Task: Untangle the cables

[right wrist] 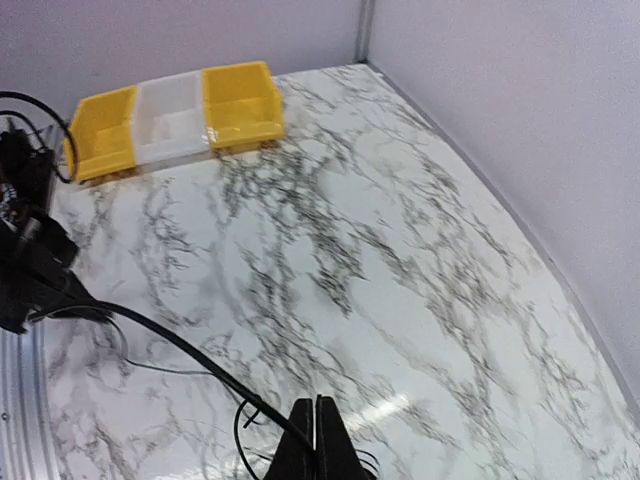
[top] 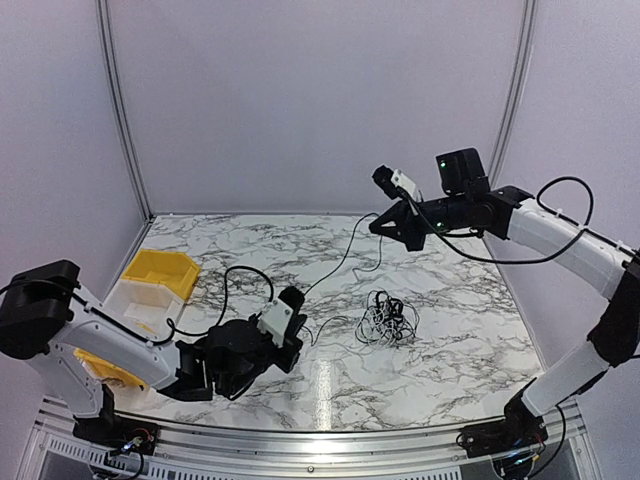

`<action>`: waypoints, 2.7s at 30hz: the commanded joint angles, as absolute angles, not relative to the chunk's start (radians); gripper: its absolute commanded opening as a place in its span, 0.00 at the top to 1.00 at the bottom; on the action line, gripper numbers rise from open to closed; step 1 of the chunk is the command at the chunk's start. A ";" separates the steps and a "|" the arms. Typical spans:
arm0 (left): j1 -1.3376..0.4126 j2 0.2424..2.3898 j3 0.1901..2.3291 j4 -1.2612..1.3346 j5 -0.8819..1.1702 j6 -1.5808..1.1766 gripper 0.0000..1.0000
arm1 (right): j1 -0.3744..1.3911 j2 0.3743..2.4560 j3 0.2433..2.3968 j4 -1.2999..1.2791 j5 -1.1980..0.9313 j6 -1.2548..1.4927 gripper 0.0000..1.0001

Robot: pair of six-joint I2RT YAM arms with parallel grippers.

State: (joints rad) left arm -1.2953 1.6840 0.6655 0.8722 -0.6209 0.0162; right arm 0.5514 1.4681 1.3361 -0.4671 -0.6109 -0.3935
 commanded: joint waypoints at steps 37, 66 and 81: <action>-0.991 1.114 1.287 -0.466 -0.811 -0.231 1.00 | 0.327 1.118 0.746 -0.166 -0.519 -0.566 0.41; -0.432 1.253 1.423 -0.470 -0.546 -0.204 1.00 | 0.325 1.171 0.749 -0.189 -0.469 -0.607 0.42; -0.351 1.300 1.500 -0.455 -0.551 -0.144 1.00 | 0.325 1.178 0.749 -0.192 -0.459 -0.618 0.42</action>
